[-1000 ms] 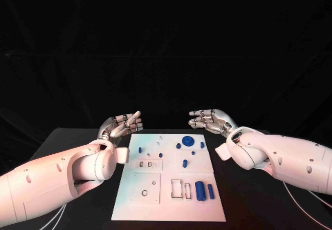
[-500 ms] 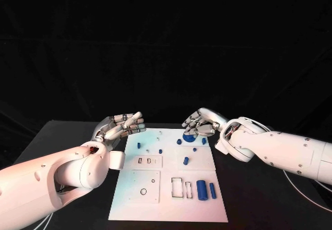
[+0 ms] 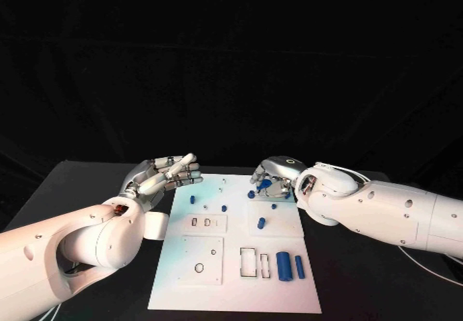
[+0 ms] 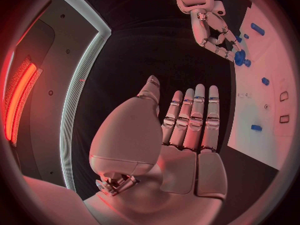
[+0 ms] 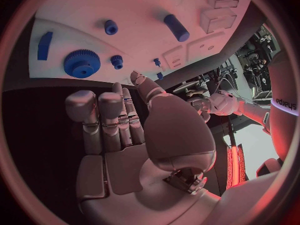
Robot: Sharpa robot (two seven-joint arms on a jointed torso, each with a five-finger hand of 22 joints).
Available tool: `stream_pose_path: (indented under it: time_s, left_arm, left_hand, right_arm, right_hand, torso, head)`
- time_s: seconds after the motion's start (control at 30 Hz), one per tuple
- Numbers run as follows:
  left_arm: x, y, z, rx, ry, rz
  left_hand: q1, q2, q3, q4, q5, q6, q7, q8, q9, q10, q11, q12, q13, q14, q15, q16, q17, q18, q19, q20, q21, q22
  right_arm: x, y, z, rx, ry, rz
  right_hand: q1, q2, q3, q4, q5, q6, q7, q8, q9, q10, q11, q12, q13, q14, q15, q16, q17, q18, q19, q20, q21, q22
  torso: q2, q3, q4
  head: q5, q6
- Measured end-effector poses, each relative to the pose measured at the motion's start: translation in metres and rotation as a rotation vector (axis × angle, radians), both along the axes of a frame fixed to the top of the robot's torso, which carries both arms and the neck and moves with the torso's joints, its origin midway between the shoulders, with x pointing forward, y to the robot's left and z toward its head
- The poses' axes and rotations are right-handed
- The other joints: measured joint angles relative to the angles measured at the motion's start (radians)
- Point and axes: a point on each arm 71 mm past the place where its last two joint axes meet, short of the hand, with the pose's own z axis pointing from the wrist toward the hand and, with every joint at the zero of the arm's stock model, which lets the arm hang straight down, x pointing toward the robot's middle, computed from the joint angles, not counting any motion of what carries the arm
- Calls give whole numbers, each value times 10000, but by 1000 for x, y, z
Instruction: Assemble the parts on the task board
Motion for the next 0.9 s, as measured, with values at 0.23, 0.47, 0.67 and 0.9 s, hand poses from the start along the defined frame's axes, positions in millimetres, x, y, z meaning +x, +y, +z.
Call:
stream_pose_path:
  time_s: [0.23,0.47,0.67,0.9]
  left_arm:
    - [-1,-1,2,-11,-25,-90]
    - [-2,0,3,2,-30,-99]
    - [-2,-1,4,3,-33,-127]
    - [-2,-1,5,5,-40,-158]
  left_hand:
    - [0,0,0,0,0,0,0,-48,-8,0,0,0,0,0,0,-39,-1,0,0,0,0,-8]
    - [0,0,0,0,0,0,0,-48,-15,-1,1,-52,0,0,0,-78,-1,0,0,0,0,-18]
    - [0,0,0,0,0,-1,0,-48,-18,-1,1,-52,1,0,0,-106,-2,-1,-1,0,0,-19]
    - [0,0,-16,-16,0,-1,0,-48,-18,-1,1,-51,1,0,0,-106,-2,-1,-1,0,0,-19]
  right_arm:
    - [2,2,-1,-563,-136,-136]
    - [4,4,-3,-850,-166,-218]
    - [6,7,-3,-985,-150,-226]
    - [8,8,-5,-1085,-111,-256]
  right_hand:
    - [42,-121,208,209,0,0,0,-8,14,-69,-1,0,45,0,0,1207,1220,-156,227,56,918,1293]
    - [42,-121,320,320,0,0,0,-8,32,-69,-1,0,69,-1,-1,1580,1599,-308,388,74,1248,1790]
    - [79,-158,417,417,0,68,4,-8,45,-69,-1,40,83,-1,0,1939,1980,-310,552,54,1512,2241]
    - [79,-158,521,521,-1,124,-5,-7,57,-64,-6,40,97,-1,0,2251,2333,-417,710,72,1765,2624]
  torso:
    - [119,-5,44]
    - [183,1,58]
    - [224,-5,76]
    - [267,-12,93]
  head:
    - [-25,5]
    - [-26,23]
    - [-33,28]
    - [-13,13]
